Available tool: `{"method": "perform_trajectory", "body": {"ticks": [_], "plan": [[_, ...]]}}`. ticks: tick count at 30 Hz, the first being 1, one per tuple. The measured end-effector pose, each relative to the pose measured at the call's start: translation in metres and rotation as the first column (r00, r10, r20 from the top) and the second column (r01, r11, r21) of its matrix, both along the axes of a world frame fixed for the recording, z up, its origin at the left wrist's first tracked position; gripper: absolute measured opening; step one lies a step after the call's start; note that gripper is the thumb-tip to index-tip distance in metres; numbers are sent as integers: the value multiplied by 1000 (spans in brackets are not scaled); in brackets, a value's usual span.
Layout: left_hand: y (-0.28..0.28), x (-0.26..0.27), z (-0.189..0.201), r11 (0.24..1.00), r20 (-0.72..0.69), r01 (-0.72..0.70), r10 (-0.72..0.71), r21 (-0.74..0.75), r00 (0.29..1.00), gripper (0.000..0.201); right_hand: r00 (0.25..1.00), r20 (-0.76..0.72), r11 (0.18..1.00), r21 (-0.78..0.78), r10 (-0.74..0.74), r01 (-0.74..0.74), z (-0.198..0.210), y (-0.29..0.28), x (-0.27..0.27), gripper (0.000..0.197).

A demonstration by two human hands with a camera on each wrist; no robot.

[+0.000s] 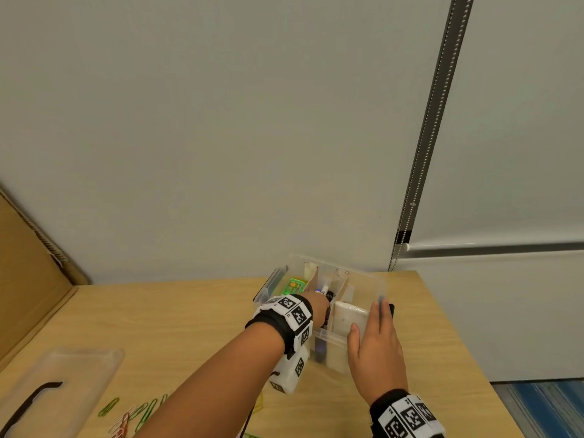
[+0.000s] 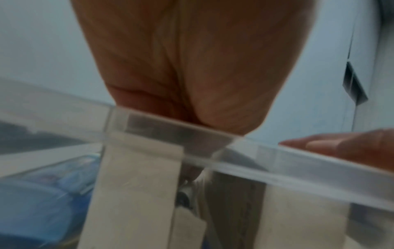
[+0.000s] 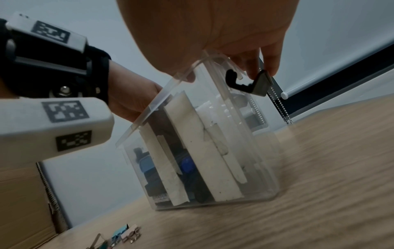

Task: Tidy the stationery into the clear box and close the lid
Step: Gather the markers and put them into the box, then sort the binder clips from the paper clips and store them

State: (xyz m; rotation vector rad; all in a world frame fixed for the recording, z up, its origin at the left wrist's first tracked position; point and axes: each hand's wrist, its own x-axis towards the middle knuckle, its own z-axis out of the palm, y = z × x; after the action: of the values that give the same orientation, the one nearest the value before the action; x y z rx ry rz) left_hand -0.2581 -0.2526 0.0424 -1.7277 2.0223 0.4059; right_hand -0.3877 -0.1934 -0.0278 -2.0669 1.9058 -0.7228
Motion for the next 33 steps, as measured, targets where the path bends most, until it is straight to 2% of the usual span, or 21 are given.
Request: {"method": "perform_trajectory", "body": {"ticks": [4, 9, 15, 18, 22, 25, 27, 29, 33], "plan": [[-2, -3, -2, 1000, 60, 19, -18, -12, 998, 39, 1000, -1, 1000, -4, -5, 5, -1, 0, 0, 64], [0, 0, 0, 1000, 34, 22, -22, -17, 999, 36, 1000, -11, 1000, -12, -7, 7, -1, -1, 0, 63], [3, -8, 3, 999, 141, 46, -49, 28, 989, 41, 1000, -29, 1000, -10, -9, 9, -1, -1, -1, 63], [3, -7, 4, 997, 115, 62, -66, 35, 991, 43, 999, -40, 1000, -3, -9, 9, -1, 1, 0, 64], [6, -3, 8, 999, 10, 29, -29, -13, 1000, 39, 999, -42, 1000, 3, -8, 8, 1, 1, -1, 64], [13, 9, 21, 996, -175, -26, 11, -84, 985, 41, 999, -50, 1000, 4, -5, 5, 3, 1, -1, 64], [25, 22, 32, 980, -320, -110, 52, -166, 946, 50, 999, -48, 1000, 6, -3, 4, 3, 0, -1, 64], [48, 39, 42, 951, -446, -171, 40, -258, 894, 49, 999, -38, 1000, 9, -3, 3, 1, -1, -2, 64], [106, 81, 49, 904, -552, -222, -19, -366, 834, 39, 1000, -17, 1000, 16, -1, 2, 0, -3, -5, 60]]}}
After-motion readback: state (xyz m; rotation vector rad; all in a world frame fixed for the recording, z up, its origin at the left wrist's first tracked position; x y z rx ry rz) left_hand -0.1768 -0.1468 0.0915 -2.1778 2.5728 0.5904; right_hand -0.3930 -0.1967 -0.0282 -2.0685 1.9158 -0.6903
